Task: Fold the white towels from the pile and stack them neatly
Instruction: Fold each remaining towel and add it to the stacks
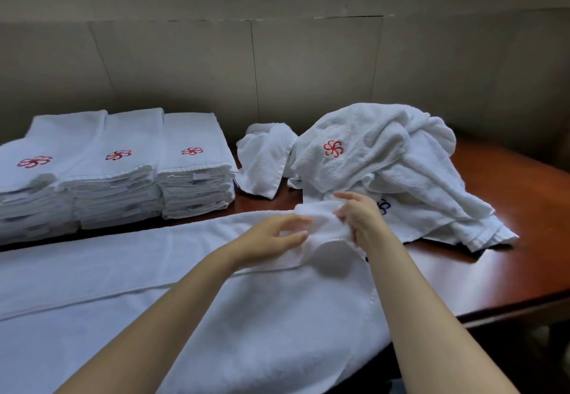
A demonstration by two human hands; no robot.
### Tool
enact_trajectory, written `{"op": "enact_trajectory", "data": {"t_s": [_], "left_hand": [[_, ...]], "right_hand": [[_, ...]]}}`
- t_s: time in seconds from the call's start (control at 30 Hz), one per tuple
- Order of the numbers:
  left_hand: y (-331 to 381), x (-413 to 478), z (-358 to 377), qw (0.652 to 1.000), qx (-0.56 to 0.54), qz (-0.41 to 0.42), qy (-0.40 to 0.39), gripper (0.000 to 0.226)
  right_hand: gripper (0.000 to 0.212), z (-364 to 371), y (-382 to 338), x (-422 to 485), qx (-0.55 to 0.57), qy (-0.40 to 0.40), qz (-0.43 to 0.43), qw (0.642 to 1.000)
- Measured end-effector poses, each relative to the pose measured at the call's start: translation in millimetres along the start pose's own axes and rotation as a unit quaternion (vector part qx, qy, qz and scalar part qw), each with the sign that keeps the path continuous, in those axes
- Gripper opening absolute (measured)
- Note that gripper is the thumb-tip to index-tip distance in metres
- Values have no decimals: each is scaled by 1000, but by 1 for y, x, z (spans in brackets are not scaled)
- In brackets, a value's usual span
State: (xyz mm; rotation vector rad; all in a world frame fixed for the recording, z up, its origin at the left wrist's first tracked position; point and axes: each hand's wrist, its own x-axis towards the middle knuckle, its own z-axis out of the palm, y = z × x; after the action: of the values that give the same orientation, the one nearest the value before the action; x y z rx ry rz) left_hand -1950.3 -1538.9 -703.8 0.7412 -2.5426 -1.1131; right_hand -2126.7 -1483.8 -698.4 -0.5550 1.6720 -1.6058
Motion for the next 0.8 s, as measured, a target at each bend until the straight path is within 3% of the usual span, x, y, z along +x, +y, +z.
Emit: {"op": "enact_trajectory", "data": {"t_s": [0.1,0.17,0.27,0.37,0.43,0.53,0.63,0.73,0.8], "left_hand": [[-31,-7,-3,970,225,-46,74,54],[-53,-15,-5,947,286,-134,53,63],[-69,-19,-3,929,317,-186,26,67],[-71,-16,-5,926,330,-180,23,69],[-72,-17,-7,924,338,-178,17,71],[-72,-18,-7,922,344,-175,13,72],[-71,-21,-8,924,341,-174,5,74],[-73,-27,-16,925,331,-185,-12,75],[-78,-34,-27,922,325,-209,-4,72]], "right_hand": [[53,-10,-13,16,69,79,-82,991],[49,-13,-18,26,12,128,-139,982],[33,-17,-6,36,-184,170,-148,957],[10,-27,9,44,-297,70,-57,951],[13,-32,13,44,-320,49,-27,946],[25,-38,14,40,-349,110,-51,929],[22,-39,12,35,-393,121,-39,911],[33,-25,8,27,-488,140,-9,862],[38,-6,7,14,-597,178,-26,782]]}}
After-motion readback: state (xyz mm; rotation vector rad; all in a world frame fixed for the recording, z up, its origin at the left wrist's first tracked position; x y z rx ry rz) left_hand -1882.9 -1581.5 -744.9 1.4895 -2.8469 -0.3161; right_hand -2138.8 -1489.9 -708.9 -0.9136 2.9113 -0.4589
